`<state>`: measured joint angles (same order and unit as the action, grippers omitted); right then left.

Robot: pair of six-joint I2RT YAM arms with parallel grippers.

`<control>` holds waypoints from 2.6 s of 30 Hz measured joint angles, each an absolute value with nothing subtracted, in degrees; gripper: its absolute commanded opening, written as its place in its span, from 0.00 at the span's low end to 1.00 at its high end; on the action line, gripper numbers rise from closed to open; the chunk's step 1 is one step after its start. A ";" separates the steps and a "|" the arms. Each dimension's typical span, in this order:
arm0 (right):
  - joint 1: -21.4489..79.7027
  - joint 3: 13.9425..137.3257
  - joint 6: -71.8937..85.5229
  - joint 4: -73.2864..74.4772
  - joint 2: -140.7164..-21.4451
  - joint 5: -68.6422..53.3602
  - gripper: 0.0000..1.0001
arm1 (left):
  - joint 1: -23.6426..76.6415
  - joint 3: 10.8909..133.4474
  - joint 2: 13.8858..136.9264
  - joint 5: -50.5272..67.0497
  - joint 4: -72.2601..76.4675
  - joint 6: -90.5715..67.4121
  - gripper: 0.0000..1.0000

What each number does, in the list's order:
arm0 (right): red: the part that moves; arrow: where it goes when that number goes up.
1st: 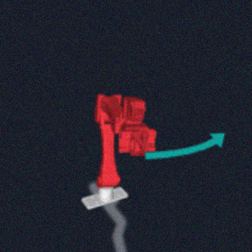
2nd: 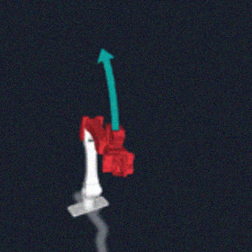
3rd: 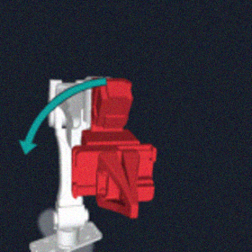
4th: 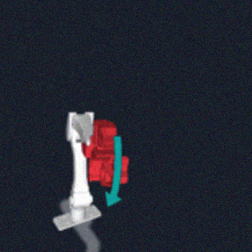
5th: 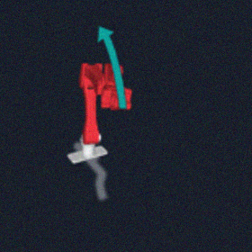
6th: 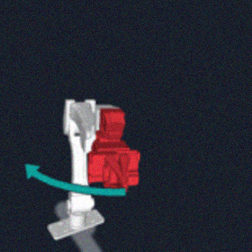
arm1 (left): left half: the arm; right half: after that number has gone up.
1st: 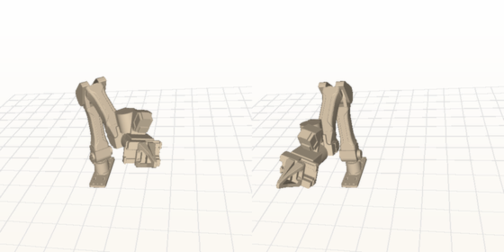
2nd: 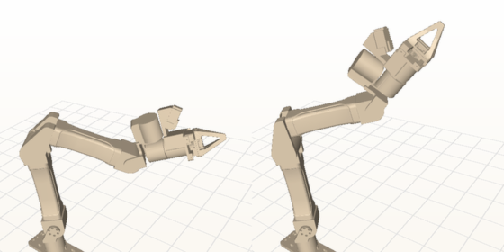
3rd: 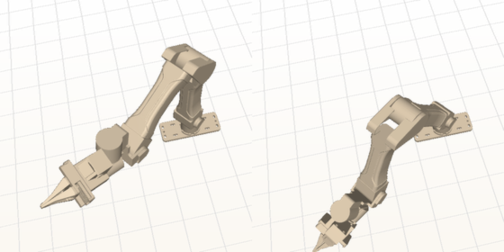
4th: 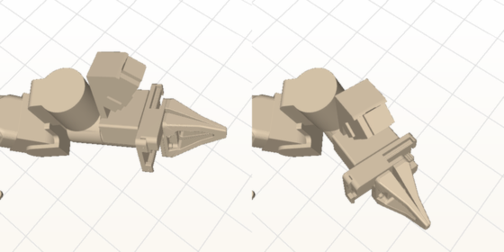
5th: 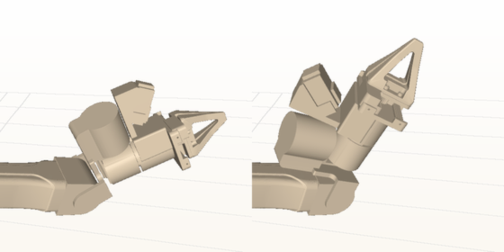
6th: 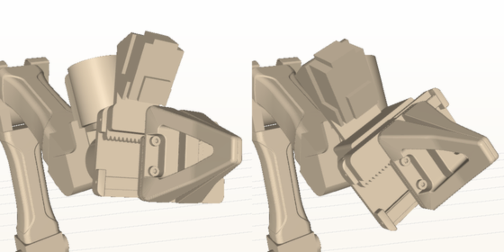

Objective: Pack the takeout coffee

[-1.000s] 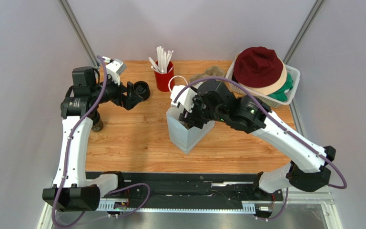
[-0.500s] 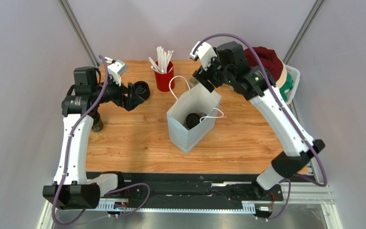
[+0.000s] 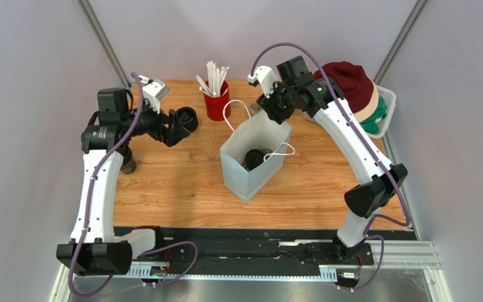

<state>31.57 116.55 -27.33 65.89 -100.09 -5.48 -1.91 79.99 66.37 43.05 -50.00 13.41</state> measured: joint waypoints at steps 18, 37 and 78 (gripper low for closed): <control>29.36 115.70 -23.55 66.04 -102.04 -4.95 0.00 | -1.91 79.99 66.37 43.11 -49.98 13.41 0.99; 28.03 105.47 -13.08 64.01 -91.64 7.29 0.00 | -1.91 80.79 68.82 43.35 -50.02 13.39 0.99; 24.32 89.86 -17.50 57.74 -64.14 3.16 0.65 | 16.01 119.74 116.11 21.32 -47.44 17.30 0.88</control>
